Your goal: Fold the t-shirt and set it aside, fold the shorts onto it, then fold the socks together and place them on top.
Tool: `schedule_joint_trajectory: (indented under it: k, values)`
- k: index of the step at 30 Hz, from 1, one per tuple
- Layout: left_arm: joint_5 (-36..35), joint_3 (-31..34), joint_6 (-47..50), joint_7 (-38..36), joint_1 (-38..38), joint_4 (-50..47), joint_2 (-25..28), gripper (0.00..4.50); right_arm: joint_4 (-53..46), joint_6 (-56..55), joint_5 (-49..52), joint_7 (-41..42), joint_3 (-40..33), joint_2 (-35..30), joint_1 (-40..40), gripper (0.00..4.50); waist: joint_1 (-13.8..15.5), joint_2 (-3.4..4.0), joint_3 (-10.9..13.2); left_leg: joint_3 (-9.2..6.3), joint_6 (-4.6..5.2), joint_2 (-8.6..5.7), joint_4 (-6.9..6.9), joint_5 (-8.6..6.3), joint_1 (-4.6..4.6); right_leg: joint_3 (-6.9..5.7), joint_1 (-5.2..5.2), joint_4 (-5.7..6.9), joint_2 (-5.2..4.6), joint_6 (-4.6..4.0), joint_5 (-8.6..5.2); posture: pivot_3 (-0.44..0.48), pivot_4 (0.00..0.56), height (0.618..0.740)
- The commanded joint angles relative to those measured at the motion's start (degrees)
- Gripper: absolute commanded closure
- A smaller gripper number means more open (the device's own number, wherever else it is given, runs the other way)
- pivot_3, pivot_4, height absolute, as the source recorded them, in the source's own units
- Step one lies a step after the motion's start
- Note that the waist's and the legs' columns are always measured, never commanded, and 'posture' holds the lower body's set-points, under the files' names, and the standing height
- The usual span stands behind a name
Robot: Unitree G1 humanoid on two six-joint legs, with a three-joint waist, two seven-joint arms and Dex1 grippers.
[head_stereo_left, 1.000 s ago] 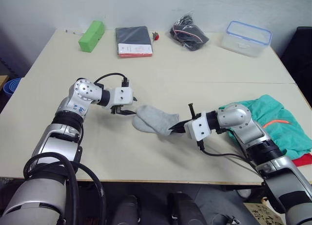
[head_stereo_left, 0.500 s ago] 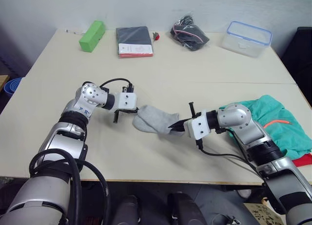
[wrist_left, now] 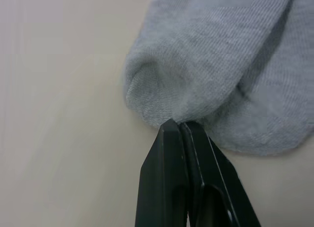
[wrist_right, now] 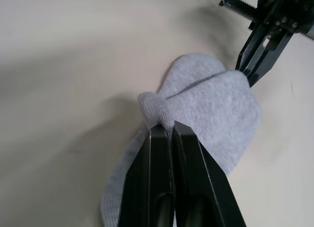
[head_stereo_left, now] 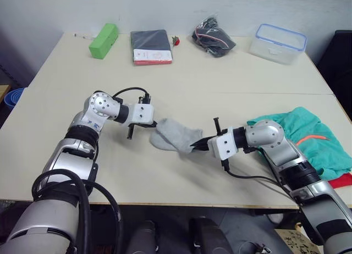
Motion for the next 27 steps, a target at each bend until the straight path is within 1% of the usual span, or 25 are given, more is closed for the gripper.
schedule_joint_trajectory:
  k: [1, 4, 8, 12, 14, 17, 22, 25, 26, 27]
  values:
    - [-4.2, 1.7, 1.9, -3.5, 2.7, -8.4, 1.5, 4.48, -0.5, -1.5, 2.3, 0.8, -2.6, -1.3, -0.7, 4.50, 0.0, 0.00, 0.0, 0.00, 0.00, 0.00, 0.00, 0.00, 0.00, 0.02, 0.00, 0.00, 0.00, 0.00, 0.00, 0.000, 0.150, 0.740]
    - [-6.2, 2.1, 5.5, -5.4, 5.8, -16.2, 2.7, 4.48, 1.3, -2.9, 3.2, 2.3, -3.1, -1.7, -1.9, 4.50, -0.1, 0.00, 0.0, -0.01, -0.01, 0.01, 0.00, 0.00, 0.00, 0.10, 0.01, 0.00, 0.00, 0.00, 0.00, 0.000, 0.150, 0.740]
    - [-8.1, 1.5, 12.0, -7.9, 11.6, -28.9, 5.0, 4.48, 5.7, -6.8, 4.3, 5.6, -2.9, -2.2, -4.0, 4.50, -0.1, 0.00, 0.0, 0.00, -0.01, 0.02, -0.01, 0.00, 0.01, 0.19, 0.01, 0.02, 0.01, 0.00, 0.00, 0.000, 0.150, 0.740]
    - [-4.8, 0.8, 16.9, -3.5, 16.3, -36.8, 6.0, 4.48, 16.9, -14.5, 2.3, 7.8, -1.7, -1.4, -8.6, 4.50, -0.1, 0.00, 0.0, -0.02, 0.00, 0.02, 0.02, 0.00, 0.03, 0.20, 0.03, 0.00, 0.01, 0.00, 0.00, 0.000, 0.150, 0.740]
    - [-2.7, 0.4, 18.4, -1.0, 17.6, -38.6, 6.4, 4.48, 22.8, -18.5, 0.6, 8.1, -1.0, -0.8, -11.1, 4.50, -0.1, 0.00, 0.0, -0.01, 0.00, 0.02, 0.03, 0.00, 0.03, 0.20, 0.03, 0.00, 0.01, 0.00, 0.00, 0.000, 0.150, 0.740]
    - [-1.5, 0.1, 20.4, 0.8, 18.9, -40.5, 7.0, 4.48, 27.7, -21.1, -0.1, 8.6, -0.5, 0.4, -12.7, 4.50, -0.2, 0.00, 0.0, -0.01, 0.00, 0.02, 0.03, 0.00, 0.03, 0.20, 0.03, 0.01, 0.02, 0.00, 0.00, 0.000, 0.150, 0.740]
    - [-2.1, 0.8, 24.0, 1.6, 20.5, -43.0, 8.1, 4.48, 32.2, -24.7, -1.9, 7.8, -0.4, 1.9, -13.7, 4.50, -0.2, 0.01, 0.0, -0.01, -0.02, 0.05, 0.01, 0.01, 0.03, 0.19, 0.03, 0.08, 0.03, 0.00, 0.00, 0.000, 0.150, 0.740]
    - [-3.8, 1.6, 26.1, 0.7, 22.2, -45.0, 9.3, 4.48, 33.4, -25.0, -2.1, 7.0, -1.0, 2.4, -14.1, 4.50, -0.3, 0.01, 0.0, -0.01, -0.02, 0.05, 0.01, 0.01, 0.03, 0.20, 0.03, 0.09, 0.02, 0.00, 0.00, 0.000, 0.150, 0.740]
    - [-4.6, 1.8, 27.1, 0.3, 22.6, -45.8, 9.6, 4.50, 33.5, -24.9, -2.0, 6.9, -1.2, 2.5, -14.2, 4.29, -0.3, 0.01, 0.0, -0.02, -0.04, 0.05, 0.01, 0.02, 0.03, 0.19, 0.03, 0.11, 0.02, 0.00, 0.00, 0.000, 0.150, 0.740]
    - [-5.3, 2.2, 28.2, 0.1, 23.1, -46.5, 9.8, 4.30, 33.4, -25.0, -1.9, 6.5, -1.5, 2.4, -14.1, 4.06, -0.3, 0.01, 0.0, -0.02, -0.05, 0.06, 0.01, 0.03, 0.04, 0.18, 0.03, 0.10, 0.03, 0.00, 0.00, 0.000, 0.150, 0.740]
